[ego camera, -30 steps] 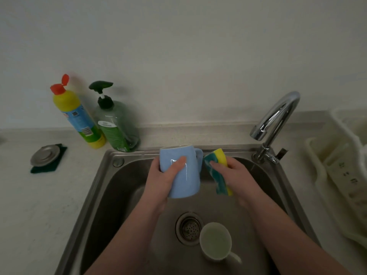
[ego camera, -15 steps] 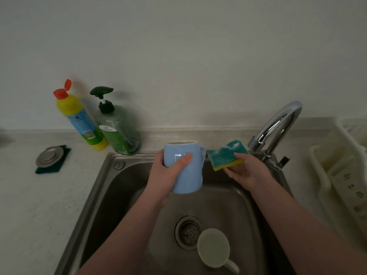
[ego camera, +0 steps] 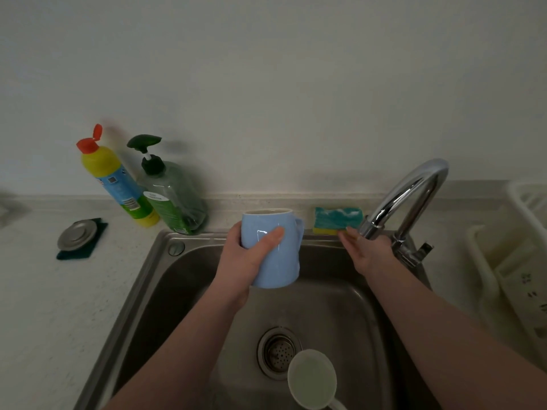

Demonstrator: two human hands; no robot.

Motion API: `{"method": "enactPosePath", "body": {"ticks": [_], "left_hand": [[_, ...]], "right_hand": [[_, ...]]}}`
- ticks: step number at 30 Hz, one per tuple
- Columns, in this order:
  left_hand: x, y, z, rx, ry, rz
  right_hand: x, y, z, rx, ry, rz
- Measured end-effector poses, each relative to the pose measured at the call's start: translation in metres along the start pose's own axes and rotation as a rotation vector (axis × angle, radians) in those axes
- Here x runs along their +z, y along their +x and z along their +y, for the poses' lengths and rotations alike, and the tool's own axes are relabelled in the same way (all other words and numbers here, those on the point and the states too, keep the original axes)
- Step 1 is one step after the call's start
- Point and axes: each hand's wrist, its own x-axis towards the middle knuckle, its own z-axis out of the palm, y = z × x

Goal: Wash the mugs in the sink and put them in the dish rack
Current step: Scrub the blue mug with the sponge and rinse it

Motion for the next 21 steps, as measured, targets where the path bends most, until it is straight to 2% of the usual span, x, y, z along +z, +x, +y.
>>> {"method": "enactPosePath", "body": {"ticks": [6,10,14,18,21], "left_hand": [[0.008,0.005,-0.004,0.003,0.013,0.001],[0.014,0.006,-0.005,0.013,0.027,-0.005],[0.021,0.005,-0.003,0.006,0.024,-0.031],[0.028,0.0,-0.003,0.009,0.013,-0.069],[0.032,-0.004,-0.006,-0.012,0.002,-0.085]], "right_hand": [[0.004,-0.004,0.004,-0.137,-0.226,0.017],[0.002,0.001,0.0,-0.149,-0.327,-0.084],[-0.006,-0.004,-0.001,-0.278,-0.581,-0.069],[-0.026,-0.016,-0.004,-0.578,-0.831,0.012],[-0.051,-0.031,-0.017,-0.999,-1.161,0.187]]}}
